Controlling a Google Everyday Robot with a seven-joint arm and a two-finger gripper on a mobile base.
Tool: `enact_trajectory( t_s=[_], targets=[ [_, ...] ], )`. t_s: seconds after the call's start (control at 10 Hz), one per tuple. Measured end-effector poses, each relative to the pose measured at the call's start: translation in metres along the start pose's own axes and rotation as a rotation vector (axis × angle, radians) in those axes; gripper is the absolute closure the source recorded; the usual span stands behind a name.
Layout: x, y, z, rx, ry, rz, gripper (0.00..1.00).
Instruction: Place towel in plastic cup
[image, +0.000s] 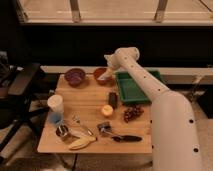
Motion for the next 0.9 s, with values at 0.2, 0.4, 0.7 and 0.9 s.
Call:
enact_trajectory(
  t_s=[0.2, 0.4, 0.7, 0.9],
  targets=[
    [0.002, -0.001, 0.010, 0.030, 0.014, -0.027, 0.20],
    [0.004, -0.001, 0.020, 0.050, 0.020, -0.046, 0.20],
    [0.010, -0.003, 0.028, 0.073, 0.015, -0.052, 0.20],
    [0.012, -0.006, 0.033, 0.085, 0.006, -0.055, 0.20]
  ],
)
